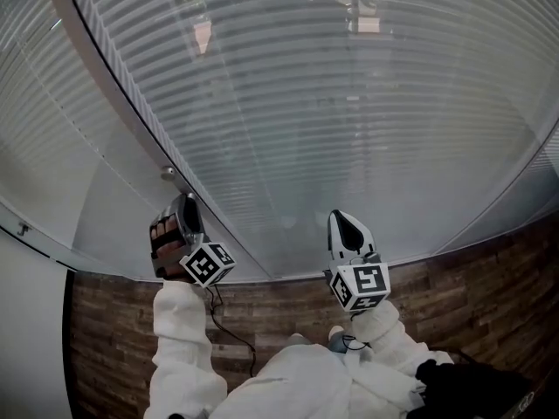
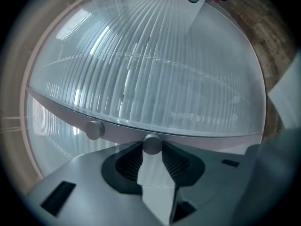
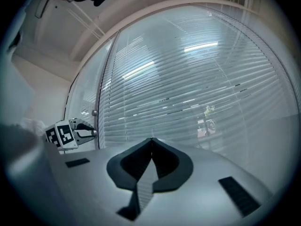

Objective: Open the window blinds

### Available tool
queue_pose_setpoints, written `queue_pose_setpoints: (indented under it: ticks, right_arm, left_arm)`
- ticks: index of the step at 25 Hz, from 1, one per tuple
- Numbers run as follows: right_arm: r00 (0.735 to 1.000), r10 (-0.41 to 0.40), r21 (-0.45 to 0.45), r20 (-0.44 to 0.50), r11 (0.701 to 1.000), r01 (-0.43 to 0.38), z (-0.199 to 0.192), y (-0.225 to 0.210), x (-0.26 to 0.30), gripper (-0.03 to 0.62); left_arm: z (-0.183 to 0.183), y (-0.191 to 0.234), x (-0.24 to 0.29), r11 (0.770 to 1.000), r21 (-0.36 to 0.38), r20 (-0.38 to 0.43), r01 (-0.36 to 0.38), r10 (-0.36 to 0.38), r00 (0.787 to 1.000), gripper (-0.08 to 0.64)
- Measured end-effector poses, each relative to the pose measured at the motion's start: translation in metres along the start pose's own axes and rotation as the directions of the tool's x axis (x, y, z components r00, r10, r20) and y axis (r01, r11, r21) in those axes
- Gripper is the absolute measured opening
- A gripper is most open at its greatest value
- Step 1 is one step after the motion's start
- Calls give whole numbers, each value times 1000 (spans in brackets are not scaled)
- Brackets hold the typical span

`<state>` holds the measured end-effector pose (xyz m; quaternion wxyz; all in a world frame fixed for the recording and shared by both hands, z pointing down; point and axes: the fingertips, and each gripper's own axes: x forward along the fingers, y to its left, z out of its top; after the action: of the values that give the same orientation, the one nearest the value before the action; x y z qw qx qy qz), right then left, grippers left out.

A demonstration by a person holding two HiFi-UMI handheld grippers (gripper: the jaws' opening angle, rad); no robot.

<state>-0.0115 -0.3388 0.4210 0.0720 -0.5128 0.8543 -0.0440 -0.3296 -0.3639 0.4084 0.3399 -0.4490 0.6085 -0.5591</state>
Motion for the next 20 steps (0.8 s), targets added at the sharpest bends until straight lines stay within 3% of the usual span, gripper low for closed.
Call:
queue_pose_setpoints:
  ticks: [3,6,9,13,15,16,17,18,20]
  right_arm:
    - [1000,-13,5,-2,1000,13,-2,-3,0,12]
    - [1000,-7,2,-2,1000,7,-2,2,1,12]
    - [1000,-5,-5,-9,1000,5,-1,6,3,12]
    - [1000,-23,-6,-8,1000,23,2,-3,-3,12]
    - [999,-31,-4,-6,1000,31,0,-7,-3,12]
    - [999,-33,-3,-5,999,33,-1,-8,-3,12]
    - [999,-33,-2,-4,999,33,-2,-8,-3,12]
    - [999,-32,-2,-4,999,32,-2,-7,-2,12]
    - [1000,-27,-4,-2,1000,27,-1,-6,-1,12]
  left_arm:
    - [4,-1,2,1000,8,19,6,-6,1000,126]
    - [4,0,3,991,-121,22,48,-46,999,124]
    - [0,4,4,942,-323,36,94,-87,996,123]
    - [2,8,0,849,-515,65,118,-98,993,123]
    - [2,6,1,763,-631,86,141,-112,990,123]
    - [1,6,1,697,-700,101,157,-121,988,123]
    - [-1,5,1,614,-770,118,173,-130,984,123]
    - [-2,6,0,515,-836,137,189,-138,981,121]
    - [-2,8,-1,301,-929,176,214,-149,973,121]
